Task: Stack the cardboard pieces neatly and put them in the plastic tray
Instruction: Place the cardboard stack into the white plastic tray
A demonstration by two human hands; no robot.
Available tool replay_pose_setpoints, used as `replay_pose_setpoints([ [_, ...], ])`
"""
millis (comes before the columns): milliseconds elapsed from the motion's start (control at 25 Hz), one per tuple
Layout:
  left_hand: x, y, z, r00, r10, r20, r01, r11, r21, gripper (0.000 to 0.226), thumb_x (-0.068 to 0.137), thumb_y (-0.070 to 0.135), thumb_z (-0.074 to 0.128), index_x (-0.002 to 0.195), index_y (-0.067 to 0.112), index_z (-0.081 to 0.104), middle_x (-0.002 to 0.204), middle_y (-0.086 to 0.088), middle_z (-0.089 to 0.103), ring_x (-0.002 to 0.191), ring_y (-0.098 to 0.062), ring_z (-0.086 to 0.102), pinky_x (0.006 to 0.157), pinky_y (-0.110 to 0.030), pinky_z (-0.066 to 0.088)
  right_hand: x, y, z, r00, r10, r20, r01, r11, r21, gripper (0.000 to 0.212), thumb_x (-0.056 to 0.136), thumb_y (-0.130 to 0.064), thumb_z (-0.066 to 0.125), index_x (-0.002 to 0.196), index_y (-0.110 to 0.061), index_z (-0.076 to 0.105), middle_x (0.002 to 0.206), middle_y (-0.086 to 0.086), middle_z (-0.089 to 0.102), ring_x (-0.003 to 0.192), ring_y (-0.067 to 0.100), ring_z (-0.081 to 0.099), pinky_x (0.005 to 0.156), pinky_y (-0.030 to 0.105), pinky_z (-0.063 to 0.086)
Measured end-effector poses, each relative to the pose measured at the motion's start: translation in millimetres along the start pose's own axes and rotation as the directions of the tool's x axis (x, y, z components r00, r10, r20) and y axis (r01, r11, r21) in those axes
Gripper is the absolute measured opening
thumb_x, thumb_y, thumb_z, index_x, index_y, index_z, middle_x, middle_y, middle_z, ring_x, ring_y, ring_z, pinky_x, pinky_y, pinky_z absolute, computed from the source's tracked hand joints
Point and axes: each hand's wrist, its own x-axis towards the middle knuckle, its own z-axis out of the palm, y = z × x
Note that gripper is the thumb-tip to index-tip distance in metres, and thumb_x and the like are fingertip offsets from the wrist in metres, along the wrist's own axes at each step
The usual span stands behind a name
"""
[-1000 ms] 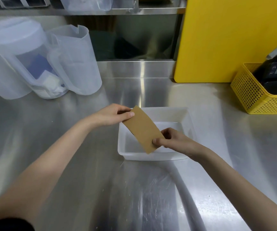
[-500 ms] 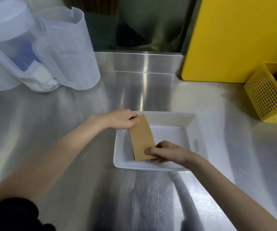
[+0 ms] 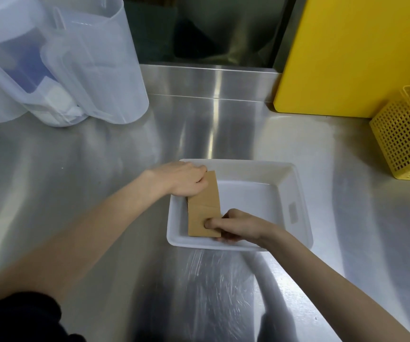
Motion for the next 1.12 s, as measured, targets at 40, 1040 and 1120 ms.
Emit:
replay_pose_setpoints([
  [40, -0.2, 0.6, 1.2, 1.000, -0.008, 0.015, 0.008, 1.000, 0.010, 0.024, 0.090, 0.032, 0.022, 0.085, 0.013, 0.037, 0.072, -0.004, 0.045, 0.061, -0.015, 0.039, 0.051, -0.030, 0.026, 1.0, -0.3, 1.2, 1.000, 0.010, 0.002, -0.010, 1.000, -0.013, 0.031, 0.080, -0.035, 0.054, 0.057, -0.017, 0.046, 0.053, -0.001, 0.045, 0.049, 0.008, 0.040, 0.052, 0.018, 0.034],
  [1040, -44.9, -25.4, 42.3, 0.881, -0.312, -0.356, 0.059, 0.819, -0.571, 0.043, 0.090, 0.026, 0.043, 0.130, 0.012, 0.039, 0.109, -0.007, 0.058, 0.079, -0.022, 0.053, 0.078, -0.024, 0.039, 0.1, -5.6, -2.5, 0.983, -0.029, -0.184, 0.038, 0.998, 0.042, 0.074, 0.080, -0.053, 0.054, 0.138, -0.013, 0.029, 0.132, 0.006, 0.051, 0.114, 0.021, 0.053, 0.089, 0.029, 0.044],
  [1120, -49.6, -21.1, 53.4, 0.892, -0.338, -0.299, 0.053, 0.736, -0.674, 0.041, 0.091, 0.026, 0.040, 0.130, 0.015, 0.038, 0.091, 0.000, 0.059, 0.060, -0.013, 0.060, 0.058, -0.016, 0.048, 1.7, -7.7, 0.9, 0.980, -0.051, -0.193, 0.070, 0.993, 0.091, 0.068, 0.083, -0.047, 0.053, 0.138, -0.016, 0.029, 0.128, 0.006, 0.054, 0.113, 0.021, 0.054, 0.091, 0.029, 0.046],
])
